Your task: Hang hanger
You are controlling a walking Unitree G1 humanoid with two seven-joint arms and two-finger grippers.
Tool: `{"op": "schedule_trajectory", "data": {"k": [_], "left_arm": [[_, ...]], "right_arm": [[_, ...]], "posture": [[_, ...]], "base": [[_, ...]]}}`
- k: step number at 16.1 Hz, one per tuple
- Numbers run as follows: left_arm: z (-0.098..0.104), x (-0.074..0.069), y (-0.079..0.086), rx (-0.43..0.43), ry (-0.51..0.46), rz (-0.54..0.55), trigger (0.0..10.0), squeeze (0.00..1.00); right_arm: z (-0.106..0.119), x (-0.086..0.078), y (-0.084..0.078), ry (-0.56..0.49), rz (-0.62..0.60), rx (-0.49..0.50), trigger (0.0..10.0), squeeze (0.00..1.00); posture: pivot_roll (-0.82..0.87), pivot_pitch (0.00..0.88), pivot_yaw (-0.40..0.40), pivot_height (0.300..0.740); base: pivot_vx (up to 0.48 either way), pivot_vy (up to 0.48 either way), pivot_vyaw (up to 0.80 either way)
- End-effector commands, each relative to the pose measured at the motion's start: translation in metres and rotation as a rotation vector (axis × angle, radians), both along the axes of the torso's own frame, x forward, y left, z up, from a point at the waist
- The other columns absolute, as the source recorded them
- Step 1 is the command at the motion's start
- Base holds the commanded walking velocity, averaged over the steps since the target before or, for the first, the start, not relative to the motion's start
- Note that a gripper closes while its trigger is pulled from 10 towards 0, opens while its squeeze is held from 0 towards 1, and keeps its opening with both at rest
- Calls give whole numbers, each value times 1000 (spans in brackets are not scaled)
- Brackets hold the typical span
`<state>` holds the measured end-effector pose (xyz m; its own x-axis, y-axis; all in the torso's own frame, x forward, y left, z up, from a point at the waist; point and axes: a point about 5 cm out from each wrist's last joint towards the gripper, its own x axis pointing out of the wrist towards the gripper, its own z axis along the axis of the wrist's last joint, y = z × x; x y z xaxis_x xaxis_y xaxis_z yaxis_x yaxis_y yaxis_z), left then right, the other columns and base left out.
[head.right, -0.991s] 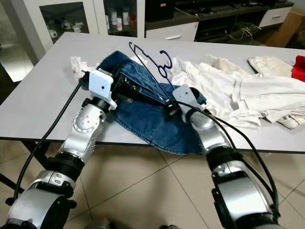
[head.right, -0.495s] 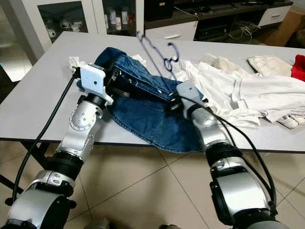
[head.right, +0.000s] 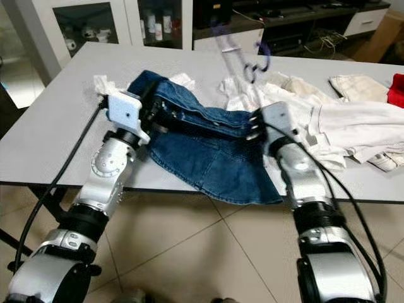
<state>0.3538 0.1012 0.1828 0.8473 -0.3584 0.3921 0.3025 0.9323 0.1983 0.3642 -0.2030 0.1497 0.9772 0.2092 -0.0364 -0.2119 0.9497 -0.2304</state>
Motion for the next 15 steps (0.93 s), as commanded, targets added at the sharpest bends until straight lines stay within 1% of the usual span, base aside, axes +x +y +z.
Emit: {"op": "schedule_trajectory", "data": {"k": [1,3,4,6,7,8,10,13,15], "left_arm": [[9,2,3,-17,-21,15,10000,0],[4,2,11,-23,9,41,10000,0],[-2,3,17,-42,48,68,10000,0],[-11,0,26,-75,97,110,10000,0],[-13,-1,28,-78,104,116,10000,0],[-19,-6,34,-34,104,132,10000,0],[-23,-11,38,45,81,150,10000,0],[-27,-15,47,85,98,169,10000,0],[-29,-18,48,99,106,175,10000,0]], "right_arm": [[10,-2,-10,-47,-44,19,10000,0],[18,-4,-16,-100,-109,41,10000,0],[21,-5,-18,-131,-139,49,10000,0],[23,-11,-15,-173,-151,84,10000,0],[23,-13,-13,-184,-146,94,10000,0],[23,-20,-8,-215,-116,108,10000,0],[25,-25,-7,-256,-105,116,10000,0],[28,-32,-10,-300,-128,130,10000,0],[27,-34,-11,-298,-132,143,10000,0]], "posture": [[100,0,-9,740],[94,0,-3,740],[94,0,-3,740],[95,0,-4,740],[95,0,-4,740],[98,0,-6,740],[102,0,-8,740],[105,0,-10,740],[107,0,-7,740]], "base": [[0,0,0],[0,0,0],[0,0,0],[0,0,0],[0,0,0],[0,0,0],[0,0,0],[0,0,0],[0,0,0]]}}
